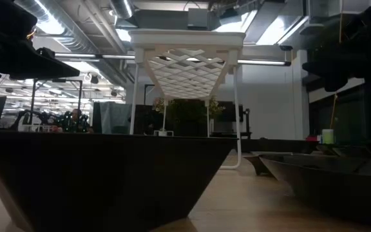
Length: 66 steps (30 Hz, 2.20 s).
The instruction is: Pick & Place Mini shaped plates
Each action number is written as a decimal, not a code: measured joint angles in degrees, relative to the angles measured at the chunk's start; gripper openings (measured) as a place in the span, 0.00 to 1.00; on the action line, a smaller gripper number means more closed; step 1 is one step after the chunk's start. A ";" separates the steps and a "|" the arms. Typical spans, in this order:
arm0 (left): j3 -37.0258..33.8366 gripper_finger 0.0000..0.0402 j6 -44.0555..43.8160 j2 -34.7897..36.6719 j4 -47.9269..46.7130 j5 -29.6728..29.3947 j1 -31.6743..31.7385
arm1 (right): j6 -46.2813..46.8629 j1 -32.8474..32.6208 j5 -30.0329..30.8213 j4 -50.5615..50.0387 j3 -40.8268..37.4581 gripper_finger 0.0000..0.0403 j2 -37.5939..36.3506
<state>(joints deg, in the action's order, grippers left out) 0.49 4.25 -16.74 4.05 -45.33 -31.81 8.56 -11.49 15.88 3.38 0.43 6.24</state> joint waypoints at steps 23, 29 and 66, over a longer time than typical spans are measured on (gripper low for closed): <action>0.02 0.36 -0.02 0.01 -0.02 0.01 0.00 | 0.00 -0.01 0.00 0.00 0.00 0.49 -0.02; 0.00 0.36 -0.02 0.01 -0.02 -0.01 0.00 | 0.00 -0.01 0.00 0.00 0.02 0.49 -0.02; 0.00 0.36 -0.01 0.00 -0.02 0.00 -0.01 | 0.00 -0.02 0.00 -32.61 32.74 0.49 9.85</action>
<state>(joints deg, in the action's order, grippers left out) 0.49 4.24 -16.74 4.03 -45.33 -31.83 8.56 -11.51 15.88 -29.23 33.17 16.09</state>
